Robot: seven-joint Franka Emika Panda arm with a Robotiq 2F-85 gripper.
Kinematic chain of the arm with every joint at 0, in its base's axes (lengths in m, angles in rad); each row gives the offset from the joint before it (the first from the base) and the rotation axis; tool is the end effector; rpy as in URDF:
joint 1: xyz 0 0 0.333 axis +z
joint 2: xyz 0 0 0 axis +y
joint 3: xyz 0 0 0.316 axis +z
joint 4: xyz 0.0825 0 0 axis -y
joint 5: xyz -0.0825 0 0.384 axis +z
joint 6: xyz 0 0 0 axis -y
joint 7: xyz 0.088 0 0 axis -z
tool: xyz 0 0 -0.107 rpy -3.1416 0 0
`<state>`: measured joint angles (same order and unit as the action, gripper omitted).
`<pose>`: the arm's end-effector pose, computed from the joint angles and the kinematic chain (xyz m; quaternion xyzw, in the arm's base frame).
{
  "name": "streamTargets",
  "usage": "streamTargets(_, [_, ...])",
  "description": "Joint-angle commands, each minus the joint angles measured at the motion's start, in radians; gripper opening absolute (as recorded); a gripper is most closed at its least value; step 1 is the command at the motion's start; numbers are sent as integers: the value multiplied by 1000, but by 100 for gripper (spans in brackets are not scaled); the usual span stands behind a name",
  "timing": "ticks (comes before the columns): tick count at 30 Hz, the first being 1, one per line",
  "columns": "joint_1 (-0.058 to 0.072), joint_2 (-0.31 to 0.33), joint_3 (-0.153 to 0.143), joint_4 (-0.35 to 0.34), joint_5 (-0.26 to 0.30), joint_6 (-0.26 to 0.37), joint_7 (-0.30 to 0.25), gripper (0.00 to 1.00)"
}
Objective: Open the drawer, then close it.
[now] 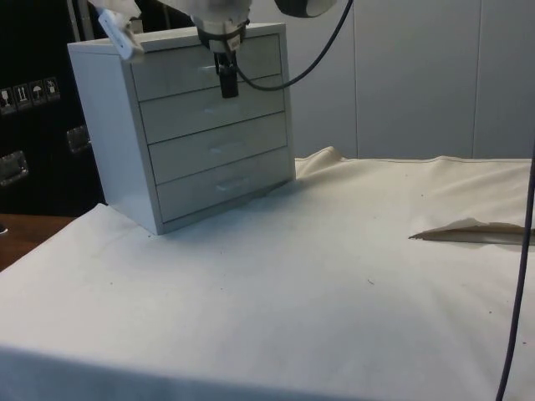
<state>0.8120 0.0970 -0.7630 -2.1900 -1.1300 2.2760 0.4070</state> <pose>0.5521 0.0086 0.3685 0.8781 0.1916 0.0949 0.4281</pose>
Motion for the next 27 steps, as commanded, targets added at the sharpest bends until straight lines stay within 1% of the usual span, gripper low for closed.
streamTargets(1, [-3, 3, -4, -1, -21, 26, 18, 100])
streamTargets(5, [-4, 8, -14, -6, -41, 49, 46, 100])
streamTargets(6, [0, 8, -12, -6, -24, 31, 38, 100])
streamTargets(7, [-4, 9, -16, -7, -45, 55, 52, 100])
streamTargets(10, [-4, 12, -26, -12, -63, 76, 77, 100])
streamTargets(13, [-4, 14, -31, -15, -76, 88, 93, 100])
streamTargets(14, [-1, 12, -28, -16, -58, 68, 82, 100])
streamTargets(15, [-4, 14, -33, -15, -79, 91, 96, 100])
streamTargets(17, [-3, 16, -38, -15, -85, 97, 102, 99])
streamTargets(19, [-3, 17, -39, -16, -90, 99, 107, 89])
streamTargets(20, [-4, 17, -40, -16, -94, 100, 110, 78])
streamTargets(21, [-4, 17, -40, -16, -94, 100, 111, 72])
streamTargets(22, [-1, 16, -37, -16, -77, 82, 102, 67])
streamTargets(23, [-4, 17, -40, -16, -95, 100, 112, 67])
streamTargets(24, [-4, 17, -40, -16, -95, 101, 112, 59])
streamTargets(27, [-3, 17, -41, -16, -102, 101, 117, 44])
